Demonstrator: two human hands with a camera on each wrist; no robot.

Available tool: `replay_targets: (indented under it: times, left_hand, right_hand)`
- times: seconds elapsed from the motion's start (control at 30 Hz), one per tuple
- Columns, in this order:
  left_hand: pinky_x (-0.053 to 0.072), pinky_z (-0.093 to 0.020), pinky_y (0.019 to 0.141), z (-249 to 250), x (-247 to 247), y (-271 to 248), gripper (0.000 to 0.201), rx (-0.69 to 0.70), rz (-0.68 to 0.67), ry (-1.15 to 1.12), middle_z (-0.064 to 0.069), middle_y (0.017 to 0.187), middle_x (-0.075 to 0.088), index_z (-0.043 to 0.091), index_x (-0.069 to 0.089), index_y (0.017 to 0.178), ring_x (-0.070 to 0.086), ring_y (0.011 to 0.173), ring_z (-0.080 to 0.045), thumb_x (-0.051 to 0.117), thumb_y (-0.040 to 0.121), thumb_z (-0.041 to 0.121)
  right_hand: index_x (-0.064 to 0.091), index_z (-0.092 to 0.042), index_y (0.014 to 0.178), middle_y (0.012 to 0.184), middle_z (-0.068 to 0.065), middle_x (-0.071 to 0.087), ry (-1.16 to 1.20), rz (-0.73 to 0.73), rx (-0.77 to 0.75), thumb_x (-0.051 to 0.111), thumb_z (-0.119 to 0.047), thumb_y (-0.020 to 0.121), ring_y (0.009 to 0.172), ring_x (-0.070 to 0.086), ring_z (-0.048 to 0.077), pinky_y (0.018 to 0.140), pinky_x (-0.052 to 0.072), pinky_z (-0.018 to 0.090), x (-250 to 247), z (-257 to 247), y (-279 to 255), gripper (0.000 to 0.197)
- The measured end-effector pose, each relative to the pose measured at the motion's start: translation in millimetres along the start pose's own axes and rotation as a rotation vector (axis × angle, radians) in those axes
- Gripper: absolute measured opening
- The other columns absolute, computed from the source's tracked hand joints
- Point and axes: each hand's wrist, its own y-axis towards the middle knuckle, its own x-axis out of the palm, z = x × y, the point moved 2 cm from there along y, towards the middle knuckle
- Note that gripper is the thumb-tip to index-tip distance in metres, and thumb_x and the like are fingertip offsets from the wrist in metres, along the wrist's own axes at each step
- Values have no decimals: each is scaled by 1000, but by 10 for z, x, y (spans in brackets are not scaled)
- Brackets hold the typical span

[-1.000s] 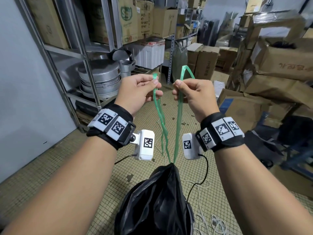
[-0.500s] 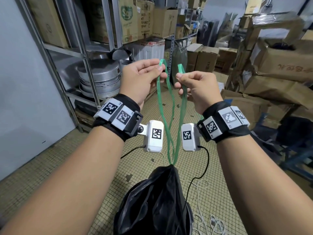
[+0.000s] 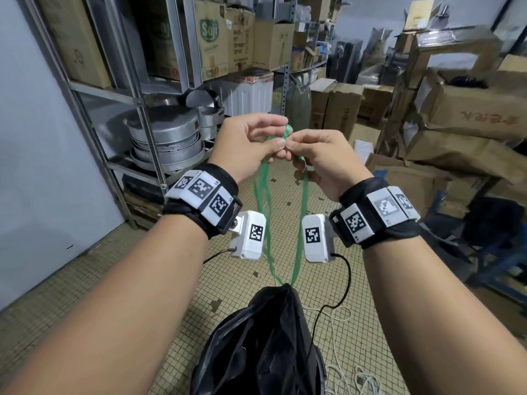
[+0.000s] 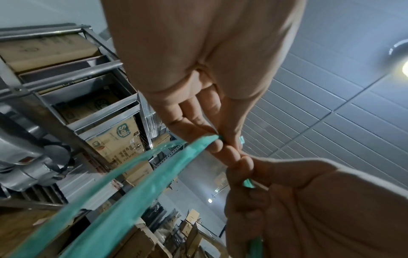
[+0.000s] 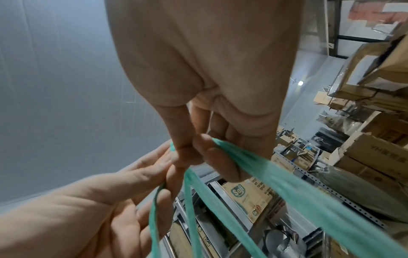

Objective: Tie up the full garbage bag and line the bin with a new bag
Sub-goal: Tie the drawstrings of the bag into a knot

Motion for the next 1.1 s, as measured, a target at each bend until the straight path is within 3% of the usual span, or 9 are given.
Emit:
replay_targets:
  times: [0.1, 0.2, 0.33, 0.43, 0.57, 0.7, 0.8, 0.93, 1.1]
  left_hand:
    - [61, -28, 68, -35, -7, 27, 35, -1, -11, 58, -10, 104, 76, 3, 69, 115, 76, 75, -24, 75, 83, -7]
    - [62, -37, 71, -75, -12, 64, 28, 5, -33, 119, -10, 89, 77, 4, 71, 107, 75, 71, -25, 76, 82, -7]
    - [63, -49, 72, -116, -32, 82, 14, 53, -66, 204, -5, 82, 78, 16, 78, 95, 75, 69, -27, 80, 83, 8]
    - [62, -54, 69, -112, -50, 103, 8, 75, -60, 269, -4, 81, 77, 19, 80, 90, 73, 67, -31, 80, 83, 15]
    - [62, -45, 69, -24, -46, 116, 4, 143, -94, 414, 0, 76, 75, 20, 79, 88, 70, 66, -27, 76, 87, 21]
    - [58, -38, 79, 24, -32, 111, 6, 186, -61, 536, 6, 81, 74, 21, 79, 90, 69, 77, -15, 74, 89, 22]
    - [52, -32, 85, 31, -22, 95, 13, 227, -83, 600, 3, 88, 67, 27, 79, 101, 64, 87, -13, 73, 90, 24]
    - [39, -25, 71, 28, -52, 90, 16, 277, -140, 686, 1, 81, 53, 36, 77, 103, 50, 78, -15, 73, 89, 29]
    - [34, -25, 72, -12, -51, 108, 18, 277, -162, 808, -1, 85, 48, 19, 80, 100, 46, 83, -15, 70, 92, 31]
  right_hand:
    - [68, 7, 104, 80, 11, 58, 34, -17, 13, 58, -7, 97, 60, 42, 12, 55, 35, 26, -8, 13, -17, 18]
    - [70, -2, 101, 76, 7, 59, 78, -27, 14, 58, -7, 97, 60, 44, 12, 55, 36, 26, -26, 14, -12, 14]
    - [68, -3, 99, 78, 13, 63, 41, 77, -7, 62, -1, 92, 55, 44, 14, 54, 36, 27, -72, 19, 8, 10]
    - [63, -10, 114, 81, 12, 65, -29, 76, -37, 62, 7, 84, 55, 44, 13, 52, 36, 26, -106, 41, 19, 34]
    - [70, -3, 95, 64, -6, 58, -225, -19, -82, 66, 5, 85, 50, 46, -1, 50, 37, 18, -93, 74, 29, 13]
    - [69, 2, 89, 62, -6, 61, -199, -110, -58, 72, 3, 84, 49, 49, -4, 52, 38, 10, -57, 99, -6, 6]
    - [66, 1, 93, 66, 0, 59, -150, -118, -30, 70, 6, 83, 55, 48, 5, 57, 38, 18, -46, 82, -40, 11]
    - [67, -4, 99, 72, 7, 58, 1, -96, 32, 55, 7, 84, 68, 51, 19, 73, 41, 41, -122, 66, -47, 22]
    - [58, 0, 118, 91, 20, 72, -127, -109, -8, 57, 4, 94, 77, 67, 32, 77, 57, 50, -196, 62, -70, 24]
